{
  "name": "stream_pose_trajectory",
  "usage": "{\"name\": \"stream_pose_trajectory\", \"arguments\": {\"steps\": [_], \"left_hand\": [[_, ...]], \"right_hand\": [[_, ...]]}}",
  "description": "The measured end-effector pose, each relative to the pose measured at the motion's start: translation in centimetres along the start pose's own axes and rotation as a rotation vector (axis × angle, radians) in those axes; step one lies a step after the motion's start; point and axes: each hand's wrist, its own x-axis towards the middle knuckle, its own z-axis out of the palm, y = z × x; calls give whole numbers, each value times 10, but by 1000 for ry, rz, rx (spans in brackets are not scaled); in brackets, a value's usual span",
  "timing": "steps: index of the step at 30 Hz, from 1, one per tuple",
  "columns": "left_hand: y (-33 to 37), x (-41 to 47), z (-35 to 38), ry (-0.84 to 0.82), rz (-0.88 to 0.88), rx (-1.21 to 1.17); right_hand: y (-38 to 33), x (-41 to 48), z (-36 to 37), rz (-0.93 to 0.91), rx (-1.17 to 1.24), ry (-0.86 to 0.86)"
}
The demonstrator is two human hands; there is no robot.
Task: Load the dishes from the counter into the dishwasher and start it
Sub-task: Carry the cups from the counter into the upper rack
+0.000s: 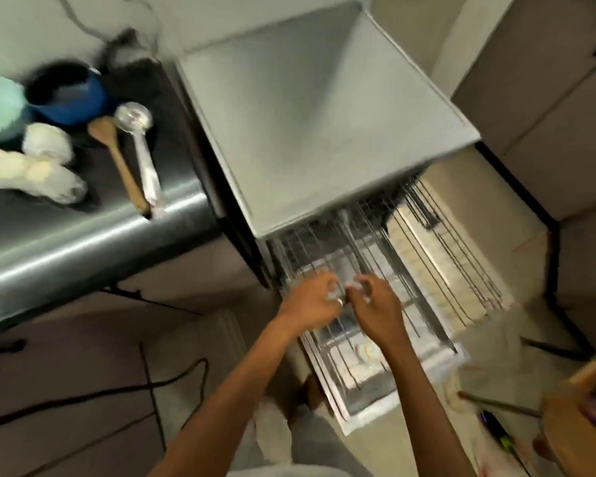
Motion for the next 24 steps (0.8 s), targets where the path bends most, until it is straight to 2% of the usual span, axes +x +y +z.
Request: {"name": "stream_pose_trajectory", "arguments": {"steps": [3, 5, 9, 14, 19, 24], "left_hand": [[-16, -30, -46, 64, -103, -431], [-32, -49, -78, 185, -158, -656], [-72, -80, -153, 444, -187, -901], [-147, -117, -241, 626, -187, -1049], [-260, -122, -329, 783, -268, -993], [-342, -90, -418, 915, -334, -366]], "right_hand": [[-57, -3, 13, -28, 138, -68], [-94, -1, 27, -60, 158, -111], [-171, 11, 66, -115, 186, -191], [-260, 20, 138, -190, 150, -306], [-332, 32, 221, -203, 112, -351], [-389, 42, 295, -213, 28, -353]]}}
